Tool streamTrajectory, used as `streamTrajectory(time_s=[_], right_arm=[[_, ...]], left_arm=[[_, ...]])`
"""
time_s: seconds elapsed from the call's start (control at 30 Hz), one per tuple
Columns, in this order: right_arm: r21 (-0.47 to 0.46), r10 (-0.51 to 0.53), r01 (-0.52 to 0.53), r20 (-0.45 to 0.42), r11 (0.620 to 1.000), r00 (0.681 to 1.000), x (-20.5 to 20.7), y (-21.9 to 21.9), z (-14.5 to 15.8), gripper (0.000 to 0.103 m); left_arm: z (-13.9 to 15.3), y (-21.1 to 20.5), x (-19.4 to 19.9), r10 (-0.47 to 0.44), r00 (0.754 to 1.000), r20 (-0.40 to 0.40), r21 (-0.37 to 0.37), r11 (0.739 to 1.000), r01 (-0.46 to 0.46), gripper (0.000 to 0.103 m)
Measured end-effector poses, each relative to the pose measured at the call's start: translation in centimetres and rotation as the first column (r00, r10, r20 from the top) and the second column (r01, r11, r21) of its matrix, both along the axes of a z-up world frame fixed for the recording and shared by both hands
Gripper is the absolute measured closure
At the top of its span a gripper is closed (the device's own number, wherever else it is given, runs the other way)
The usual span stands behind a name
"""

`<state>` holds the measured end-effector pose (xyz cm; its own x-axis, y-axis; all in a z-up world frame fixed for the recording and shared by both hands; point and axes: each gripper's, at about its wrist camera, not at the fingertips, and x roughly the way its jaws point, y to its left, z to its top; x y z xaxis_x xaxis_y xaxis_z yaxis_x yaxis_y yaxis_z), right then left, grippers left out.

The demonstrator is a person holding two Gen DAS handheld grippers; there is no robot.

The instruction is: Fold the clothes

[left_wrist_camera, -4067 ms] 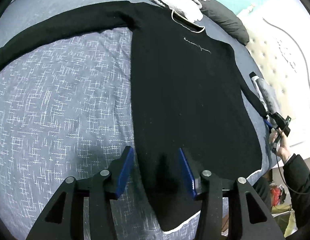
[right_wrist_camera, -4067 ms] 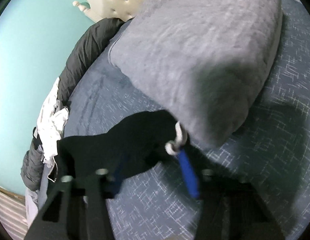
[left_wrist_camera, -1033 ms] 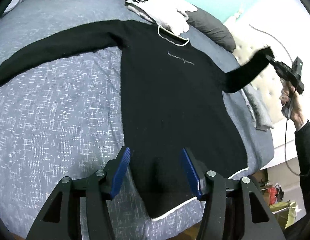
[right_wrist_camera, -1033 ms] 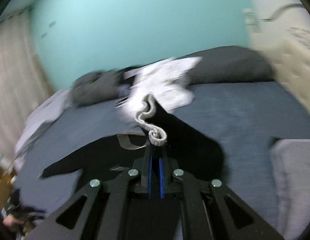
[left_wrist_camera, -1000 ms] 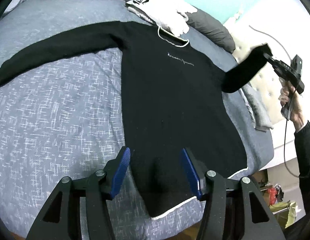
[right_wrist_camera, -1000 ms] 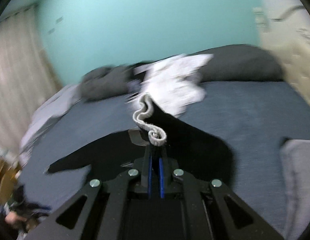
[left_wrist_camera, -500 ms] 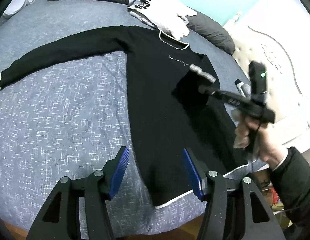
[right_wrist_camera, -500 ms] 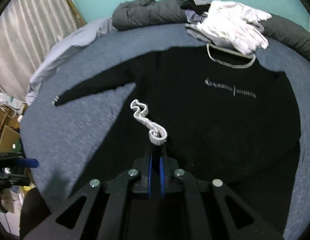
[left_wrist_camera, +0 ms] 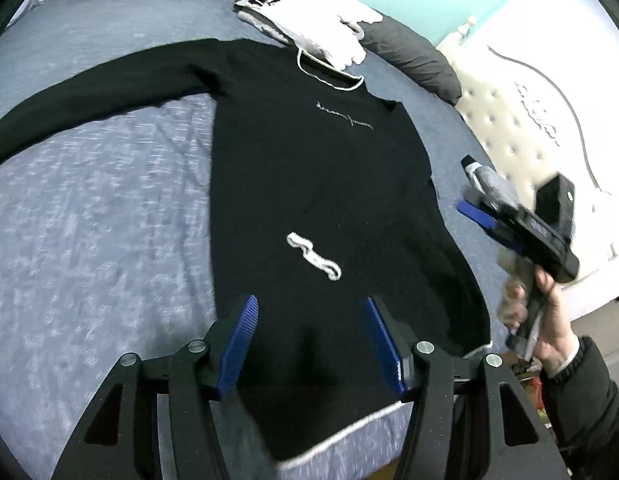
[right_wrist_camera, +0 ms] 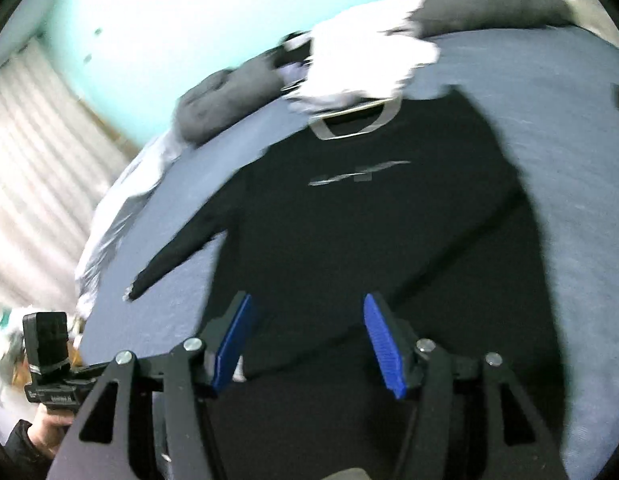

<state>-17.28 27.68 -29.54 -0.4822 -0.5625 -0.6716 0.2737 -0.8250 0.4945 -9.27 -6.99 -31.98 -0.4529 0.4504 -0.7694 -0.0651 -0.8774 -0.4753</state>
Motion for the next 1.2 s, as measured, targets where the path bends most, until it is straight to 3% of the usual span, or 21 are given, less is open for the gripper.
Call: streamTrajectory(time_s=[0.23, 0.37, 0.43, 0.5, 0.53, 0.7, 0.9, 1.07, 1.13, 1.17, 1.2], right_arm=[[0.065, -0.125, 0.12, 0.085, 0.991, 0.988, 2.0, 7.1, -3.0, 0.044], [0.079, -0.146, 0.139, 0.094, 0.987, 0.985, 2.4, 8.7, -3.5, 0.044], [0.088, -0.15, 0.142, 0.095, 0.986, 0.984, 2.5, 9.1, -3.6, 0.044], [0.095, -0.147, 0.139, 0.092, 0.986, 0.985, 2.2, 8.9, -3.7, 0.044], [0.097, -0.146, 0.137, 0.091, 0.986, 0.985, 1.9, 8.8, -3.7, 0.044], [0.107, -0.148, 0.138, 0.089, 0.985, 0.985, 0.2, 8.3, -3.6, 0.044], [0.22, -0.124, 0.111, 0.044, 0.969, 0.991, -2.6, 7.9, -3.3, 0.043], [0.34, -0.14, 0.125, 0.02, 0.932, 0.99, -6.2, 8.8, -3.8, 0.043], [0.368, -0.148, 0.13, 0.02, 0.921, 0.989, -7.8, 9.2, -4.0, 0.043], [0.394, -0.142, 0.126, 0.012, 0.91, 0.99, -8.6, 9.1, -4.1, 0.043], [0.419, -0.133, 0.119, 0.003, 0.9, 0.991, -9.3, 8.9, -4.2, 0.043]], left_arm=[[-2.6, 2.7, -4.8, 0.001, 1.0, -0.029, -0.048, 0.999, -0.003, 0.044], [-4.6, 3.6, -6.7, -0.008, 1.0, 0.001, -0.043, 0.999, 0.008, 0.045], [-5.7, 3.8, -7.2, -0.005, 1.0, 0.018, -0.034, 0.999, 0.006, 0.058], [-6.5, 4.2, -7.4, -0.021, 0.999, 0.032, -0.042, 0.999, 0.022, 0.087], [-6.8, 4.5, -7.4, -0.039, 0.999, 0.036, -0.038, 0.998, 0.04, 0.092], [-6.4, 3.7, -6.9, -0.033, 0.999, 0.0, 0.01, 0.999, 0.033, 0.099], [-3.5, 0.8, -5.5, 0.046, 0.995, -0.086, 0.05, 0.998, -0.042, 0.099], [-4.6, 1.0, -6.0, 0.041, 0.998, -0.04, -0.015, 0.999, -0.041, 0.096], [-4.6, 0.8, -6.3, 0.058, 0.996, -0.071, -0.052, 0.997, -0.062, 0.076], [-4.5, 0.8, -6.6, 0.061, 0.995, -0.083, -0.057, 0.996, -0.066, 0.06], [-4.4, 0.8, -6.9, 0.063, 0.993, -0.095, -0.047, 0.997, -0.067, 0.055]])
